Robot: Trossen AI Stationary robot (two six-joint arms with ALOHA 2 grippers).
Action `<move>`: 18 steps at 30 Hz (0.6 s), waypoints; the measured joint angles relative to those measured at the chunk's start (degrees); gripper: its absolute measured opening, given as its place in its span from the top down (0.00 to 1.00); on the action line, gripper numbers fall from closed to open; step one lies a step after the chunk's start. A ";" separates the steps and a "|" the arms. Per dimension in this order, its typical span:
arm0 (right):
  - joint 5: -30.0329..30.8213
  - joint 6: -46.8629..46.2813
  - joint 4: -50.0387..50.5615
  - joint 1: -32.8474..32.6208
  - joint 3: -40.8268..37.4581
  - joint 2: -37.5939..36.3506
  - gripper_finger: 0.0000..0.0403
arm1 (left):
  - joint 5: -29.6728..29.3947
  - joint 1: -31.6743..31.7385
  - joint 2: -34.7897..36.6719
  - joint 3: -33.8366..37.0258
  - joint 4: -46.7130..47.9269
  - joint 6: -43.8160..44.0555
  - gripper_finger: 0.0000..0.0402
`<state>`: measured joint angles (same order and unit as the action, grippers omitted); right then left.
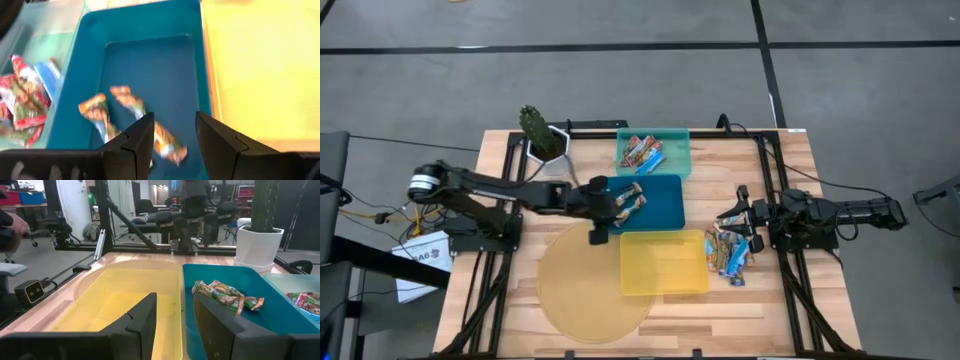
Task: Pick and place Granola Bars by type
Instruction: Put the yellow granola bar into the blue bin
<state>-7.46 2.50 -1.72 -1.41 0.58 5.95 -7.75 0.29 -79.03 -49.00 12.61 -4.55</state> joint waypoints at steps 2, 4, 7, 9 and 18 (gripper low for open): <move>-0.02 0.00 0.00 0.02 0.00 -0.02 0.69 | -0.02 -0.20 3.32 4.48 -3.03 0.34 0.66; 0.00 0.00 -0.02 0.00 -0.01 -0.02 0.69 | -0.04 -0.32 6.69 8.93 -5.18 1.01 0.66; 0.00 0.00 -0.02 0.00 -0.02 -0.02 0.69 | 0.04 -0.37 11.65 15.17 -7.53 2.02 0.66; 0.00 -0.02 0.02 0.00 -0.02 0.00 0.69 | 0.05 -0.37 15.25 19.10 -8.25 2.15 0.66; -0.03 -0.01 -0.01 0.00 0.00 -0.02 0.69 | -0.02 -0.38 27.99 34.61 -17.20 2.38 0.66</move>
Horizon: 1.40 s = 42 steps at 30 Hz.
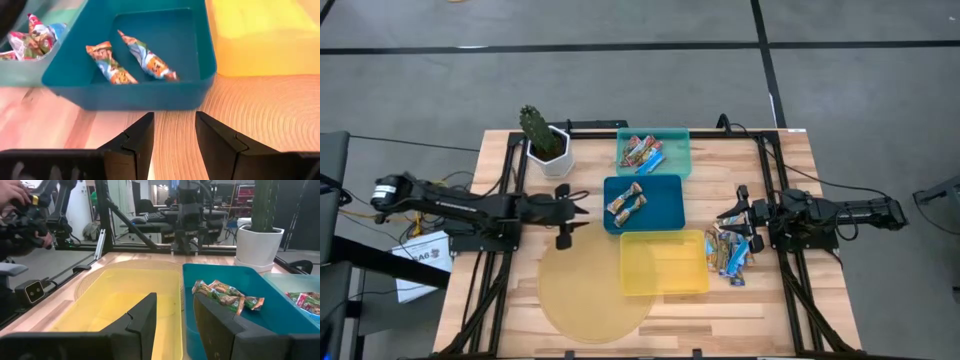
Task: Pick and place Granola Bars by type
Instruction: Put the yellow granola bar into the blue bin
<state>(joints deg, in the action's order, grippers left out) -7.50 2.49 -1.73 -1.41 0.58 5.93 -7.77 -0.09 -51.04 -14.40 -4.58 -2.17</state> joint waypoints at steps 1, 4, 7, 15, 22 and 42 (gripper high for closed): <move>0.03 0.01 0.01 0.00 -0.02 0.00 0.69 | 0.01 0.00 1.01 1.37 -1.16 0.00 0.66; -0.01 0.01 0.01 0.00 -0.02 0.00 0.69 | 0.00 0.02 4.30 5.32 -4.58 0.00 0.66; -0.01 0.01 0.01 0.00 -0.01 0.01 0.69 | -0.01 0.06 7.32 8.31 -5.91 -0.09 0.66; -0.01 0.01 0.01 0.00 -0.01 0.01 0.69 | -0.07 0.15 14.91 12.58 -7.16 -2.50 0.66; 0.01 0.01 0.01 0.00 -0.01 0.01 0.69 | -0.11 0.15 22.90 13.79 -3.89 -2.95 0.66; 0.01 0.01 0.01 0.00 -0.02 0.00 0.69 | 2.52 0.19 46.76 13.87 1.79 -7.87 0.66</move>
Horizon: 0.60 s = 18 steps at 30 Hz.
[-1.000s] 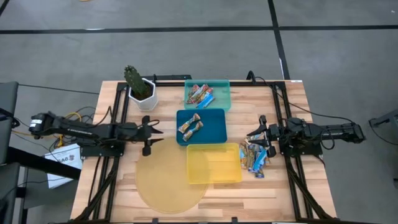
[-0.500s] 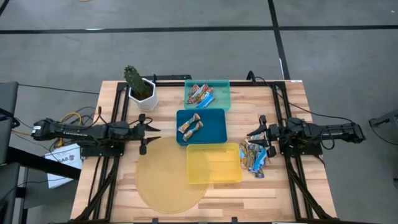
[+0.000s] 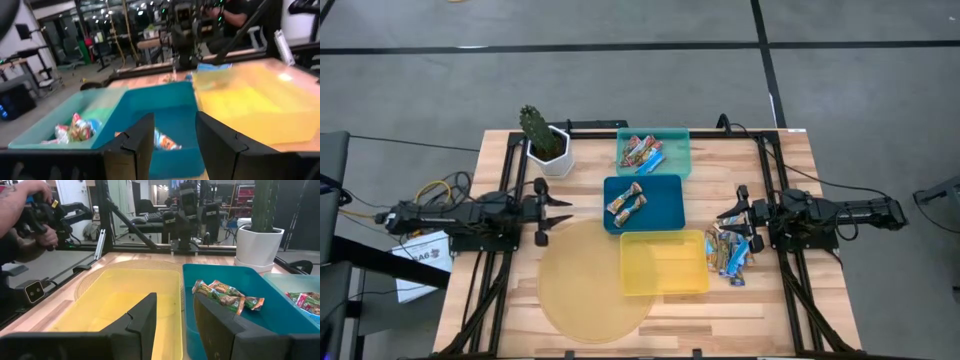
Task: Pick and place Granola Bars by type
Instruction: Put the yellow granola bar into the blue bin
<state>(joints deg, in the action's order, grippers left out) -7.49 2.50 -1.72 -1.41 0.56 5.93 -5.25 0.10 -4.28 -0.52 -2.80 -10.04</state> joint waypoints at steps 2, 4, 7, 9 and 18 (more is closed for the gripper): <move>0.00 0.00 0.00 0.00 0.00 0.02 0.69 | 0.94 0.00 1.65 0.01 0.16 0.02 0.66; 0.00 0.00 0.00 0.00 0.00 0.02 0.69 | 1.79 0.00 3.44 0.03 0.30 0.10 0.66; 0.01 -0.01 0.00 -0.02 0.01 0.00 0.69 | 2.28 0.00 4.26 0.05 0.25 1.10 0.66; 0.02 0.00 0.00 -0.02 0.01 0.00 0.69 | 2.35 0.00 4.22 0.05 0.15 2.11 0.66; 0.00 0.00 0.00 -0.02 0.01 0.00 0.69 | 2.00 0.00 4.19 0.10 0.36 2.69 0.66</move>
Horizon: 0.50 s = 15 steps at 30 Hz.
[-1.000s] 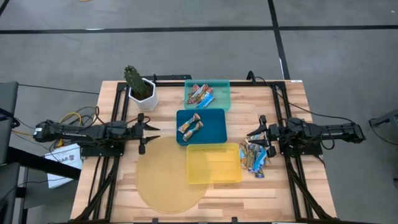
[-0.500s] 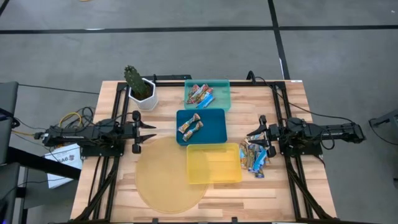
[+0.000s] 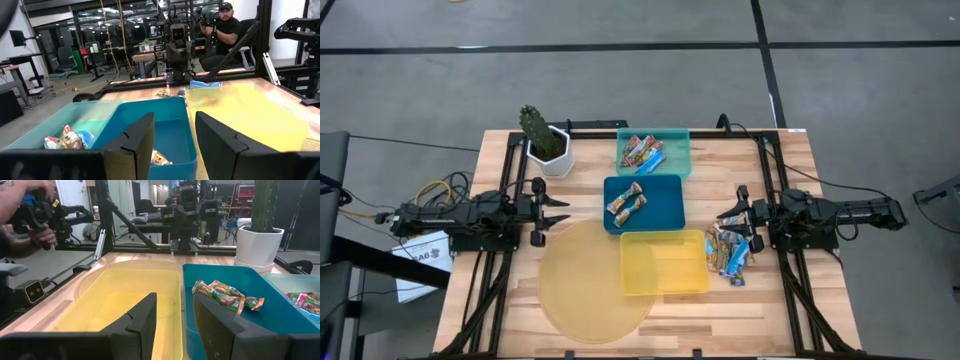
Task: Pick and place Granola Bars by type
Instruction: Put the yellow granola bar into the blue bin
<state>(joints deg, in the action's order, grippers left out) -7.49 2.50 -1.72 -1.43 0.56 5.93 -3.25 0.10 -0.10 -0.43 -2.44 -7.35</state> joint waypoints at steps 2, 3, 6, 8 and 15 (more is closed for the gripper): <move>0.02 0.00 0.00 0.00 0.00 0.00 0.69 | -0.02 0.00 -0.01 0.00 0.00 0.02 0.66; 0.01 -0.02 0.00 0.00 0.00 0.00 0.69 | -0.02 0.00 -0.15 0.00 0.00 0.02 0.66; 0.01 0.00 0.00 0.00 -0.01 0.00 0.69 | -0.02 0.00 -0.28 0.00 0.00 -0.02 0.66; 0.00 0.00 0.00 0.00 0.00 0.00 0.69 | -0.04 0.00 -0.28 0.00 0.01 -0.20 0.66; 0.00 0.00 0.00 0.00 0.00 0.00 0.69 | -0.04 0.00 -0.28 0.02 0.02 0.18 0.66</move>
<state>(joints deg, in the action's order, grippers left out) -7.49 2.50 -1.72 -1.43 0.56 5.93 -3.29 0.10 -0.38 -0.40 -2.42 -7.17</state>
